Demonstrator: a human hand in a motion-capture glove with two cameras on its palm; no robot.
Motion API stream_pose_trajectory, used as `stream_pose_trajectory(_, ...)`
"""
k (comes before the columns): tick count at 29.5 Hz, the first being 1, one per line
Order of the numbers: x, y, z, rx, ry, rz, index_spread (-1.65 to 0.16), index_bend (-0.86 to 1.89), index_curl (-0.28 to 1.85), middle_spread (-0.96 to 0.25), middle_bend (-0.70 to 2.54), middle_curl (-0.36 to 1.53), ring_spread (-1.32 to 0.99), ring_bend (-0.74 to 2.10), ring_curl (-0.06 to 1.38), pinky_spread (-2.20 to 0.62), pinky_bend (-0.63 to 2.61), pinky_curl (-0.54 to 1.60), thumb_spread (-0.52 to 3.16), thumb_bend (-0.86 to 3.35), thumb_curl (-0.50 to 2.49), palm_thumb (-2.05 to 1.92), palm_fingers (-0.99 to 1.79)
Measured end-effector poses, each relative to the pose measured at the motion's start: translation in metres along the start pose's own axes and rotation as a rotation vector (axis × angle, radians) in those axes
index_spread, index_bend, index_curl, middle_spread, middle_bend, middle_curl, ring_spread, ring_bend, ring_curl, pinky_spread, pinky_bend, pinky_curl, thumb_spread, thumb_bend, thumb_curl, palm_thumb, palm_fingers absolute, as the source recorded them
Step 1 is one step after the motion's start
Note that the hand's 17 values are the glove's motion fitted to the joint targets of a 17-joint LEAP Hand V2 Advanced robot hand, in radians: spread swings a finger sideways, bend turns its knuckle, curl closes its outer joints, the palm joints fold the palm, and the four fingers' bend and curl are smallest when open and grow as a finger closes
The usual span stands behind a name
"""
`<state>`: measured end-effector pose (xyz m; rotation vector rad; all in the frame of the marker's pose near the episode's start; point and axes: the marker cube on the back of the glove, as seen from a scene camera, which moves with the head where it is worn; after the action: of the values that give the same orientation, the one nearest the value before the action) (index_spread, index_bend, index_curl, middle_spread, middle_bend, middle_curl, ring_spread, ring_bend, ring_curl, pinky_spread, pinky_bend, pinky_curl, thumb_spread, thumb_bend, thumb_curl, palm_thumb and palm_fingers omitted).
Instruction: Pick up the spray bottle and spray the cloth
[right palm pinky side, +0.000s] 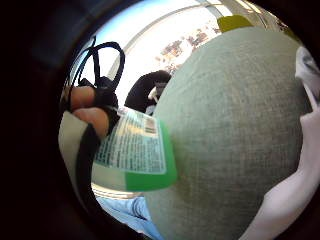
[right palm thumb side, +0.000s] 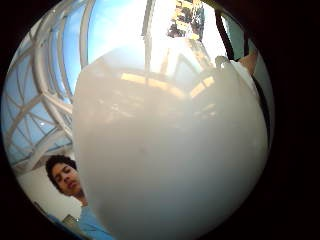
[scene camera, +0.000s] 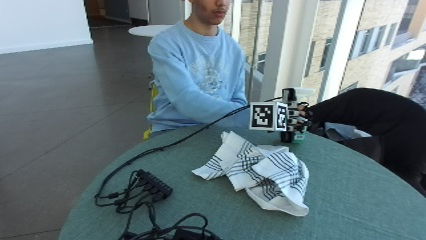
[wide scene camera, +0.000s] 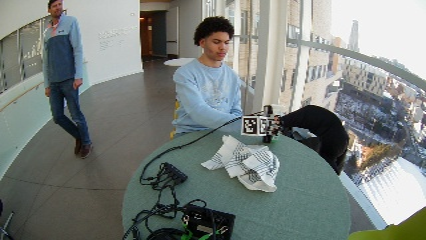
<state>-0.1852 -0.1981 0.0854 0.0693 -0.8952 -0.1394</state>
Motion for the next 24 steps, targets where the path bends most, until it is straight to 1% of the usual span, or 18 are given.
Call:
stream_pose_trajectory(12, 0.004, 0.004, 0.005, 0.005, 0.011, 0.007, -0.23, 0.18, 0.49, -0.16, 0.17, 0.41, -0.08, 0.33, 0.36, -0.02, 0.28, 0.36, 1.05, -0.02, 0.45, 0.86, 1.11)
stream_pose_trajectory(15, -0.001, 0.010, 0.002, 0.028, 0.018, -0.017, -0.24, 0.15, 0.48, -0.15, 0.17, 0.40, -0.09, 0.34, 0.37, -0.02, 0.28, 0.36, 1.05, -0.02, 0.45, 0.85, 1.08)
stream_pose_trajectory(16, -0.004, 0.013, -0.002, 0.040, 0.025, -0.031, -0.25, 0.08, 0.45, -0.15, 0.18, 0.41, -0.09, 0.36, 0.37, -0.01, 0.29, 0.36, 1.06, -0.02, 0.45, 0.85, 1.05)
stream_pose_trajectory(19, -0.016, 0.023, -0.018, 0.068, 0.057, -0.069, -0.27, 0.05, 0.42, -0.14, 0.19, 0.41, -0.10, 0.38, 0.38, -0.01, 0.29, 0.36, 1.06, -0.03, 0.44, 0.84, 1.00)
stream_pose_trajectory(24, -0.029, 0.052, -0.061, 0.058, 0.167, -0.080, -0.28, 0.06, 0.38, -0.13, 0.20, 0.42, -0.10, 0.40, 0.39, 0.00, 0.29, 0.37, 1.06, -0.02, 0.43, 0.82, 0.96)
